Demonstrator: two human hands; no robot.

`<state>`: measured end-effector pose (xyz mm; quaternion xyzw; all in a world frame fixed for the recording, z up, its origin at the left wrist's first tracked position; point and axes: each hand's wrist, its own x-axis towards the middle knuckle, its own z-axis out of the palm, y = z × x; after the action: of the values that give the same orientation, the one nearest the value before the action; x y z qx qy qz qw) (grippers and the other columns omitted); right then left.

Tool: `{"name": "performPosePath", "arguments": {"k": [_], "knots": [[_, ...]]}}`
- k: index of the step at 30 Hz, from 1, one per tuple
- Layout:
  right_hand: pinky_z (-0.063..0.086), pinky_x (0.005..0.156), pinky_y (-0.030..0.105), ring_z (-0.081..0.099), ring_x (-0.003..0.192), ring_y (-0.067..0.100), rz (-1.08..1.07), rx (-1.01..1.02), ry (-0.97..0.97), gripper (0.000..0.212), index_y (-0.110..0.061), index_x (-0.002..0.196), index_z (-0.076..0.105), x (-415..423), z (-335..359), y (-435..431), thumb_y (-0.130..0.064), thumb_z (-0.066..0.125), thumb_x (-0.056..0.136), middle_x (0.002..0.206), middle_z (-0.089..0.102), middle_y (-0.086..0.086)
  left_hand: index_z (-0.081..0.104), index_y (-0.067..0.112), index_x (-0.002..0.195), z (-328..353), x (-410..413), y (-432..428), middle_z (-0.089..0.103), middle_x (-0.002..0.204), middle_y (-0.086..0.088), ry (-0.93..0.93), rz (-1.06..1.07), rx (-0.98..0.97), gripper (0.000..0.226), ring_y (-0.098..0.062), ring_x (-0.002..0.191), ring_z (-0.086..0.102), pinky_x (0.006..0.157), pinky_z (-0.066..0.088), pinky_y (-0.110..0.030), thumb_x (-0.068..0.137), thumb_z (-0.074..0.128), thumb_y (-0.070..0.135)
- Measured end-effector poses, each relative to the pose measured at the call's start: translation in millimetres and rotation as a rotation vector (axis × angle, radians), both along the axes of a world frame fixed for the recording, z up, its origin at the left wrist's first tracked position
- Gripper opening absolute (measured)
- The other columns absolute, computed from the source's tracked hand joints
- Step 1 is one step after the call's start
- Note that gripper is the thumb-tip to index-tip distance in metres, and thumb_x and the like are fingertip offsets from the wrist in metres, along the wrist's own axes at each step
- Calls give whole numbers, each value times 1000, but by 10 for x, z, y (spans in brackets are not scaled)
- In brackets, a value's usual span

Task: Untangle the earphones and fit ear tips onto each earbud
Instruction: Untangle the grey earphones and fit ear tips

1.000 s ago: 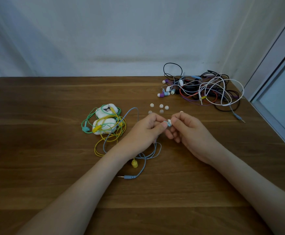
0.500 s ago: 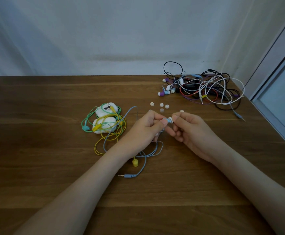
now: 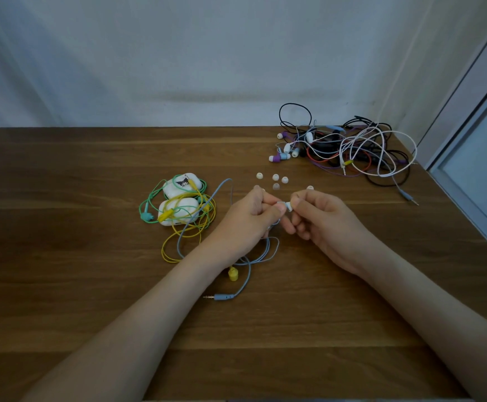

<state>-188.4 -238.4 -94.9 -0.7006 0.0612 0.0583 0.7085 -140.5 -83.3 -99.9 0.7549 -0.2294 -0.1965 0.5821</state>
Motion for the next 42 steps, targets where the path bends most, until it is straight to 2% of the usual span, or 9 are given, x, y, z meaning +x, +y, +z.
{"name": "performPosePath", "arguments": {"k": [8, 14, 17, 21, 25, 30, 37, 42], "knots": [[42, 55, 23, 50, 60, 15, -50, -4, -34, 18, -6, 83, 56, -12, 20, 51, -12, 47, 97, 69, 58, 11, 52, 22, 94, 21, -25, -16, 63, 59, 18, -70, 47, 68, 5, 5, 56, 50, 67, 44, -27, 99, 51, 23], [42, 53, 22, 53, 60, 14, -94, -85, -66, 16, -11, 85, 61, -29, -16, 94, -14, 51, 97, 65, 61, 3, 52, 21, 96, -4, -4, -18, 60, 58, 23, -81, 32, 93, 5, 7, 55, 50, 67, 43, -28, 99, 50, 25], [43, 54, 23, 52, 61, 13, -92, -68, -74, 18, -12, 85, 60, -33, -4, 99, -15, 48, 98, 66, 61, 3, 52, 19, 100, 1, -5, -12, 62, 60, 21, -52, 22, 59, 6, 6, 55, 50, 65, 42, -25, 100, 48, 24], [41, 56, 26, 52, 63, 16, -55, 50, -53, 17, -9, 84, 55, -35, 32, 79, -12, 45, 97, 68, 59, 7, 53, 16, 103, 15, -7, -8, 64, 63, 13, 4, -6, -17, 8, 3, 53, 50, 58, 40, -19, 101, 45, 19], [42, 56, 25, 54, 63, 15, -13, 179, -61, 12, -9, 85, 53, -39, 48, 32, -9, 45, 95, 67, 58, 6, 54, 12, 108, 10, 23, -10, 67, 67, 5, 62, -32, -73, 13, -5, 55, 47, 56, 39, -21, 101, 45, 17], [43, 58, 24, 56, 61, 11, -35, 150, -77, 8, -10, 87, 53, -20, 4, 31, -7, 50, 94, 66, 61, 2, 55, 11, 105, 6, 42, -5, 68, 70, 3, 83, -22, -91, 12, -6, 55, 48, 56, 41, -21, 100, 46, 16], [47, 60, 21, 57, 64, 9, -57, 179, -50, 11, -8, 91, 56, -5, -13, 12, -5, 46, 96, 70, 61, 1, 57, 11, 105, 2, 49, -2, 69, 71, 2, 98, -16, -102, 13, -10, 59, 48, 54, 40, -18, 100, 47, 17], [47, 58, 21, 57, 63, 8, -58, 161, -24, 13, -7, 95, 58, 0, -3, 8, -6, 46, 96, 70, 61, 0, 58, 11, 105, 19, 41, 4, 69, 72, 2, 103, -28, -111, 14, -4, 53, 47, 53, 40, -17, 100, 47, 17]]}}
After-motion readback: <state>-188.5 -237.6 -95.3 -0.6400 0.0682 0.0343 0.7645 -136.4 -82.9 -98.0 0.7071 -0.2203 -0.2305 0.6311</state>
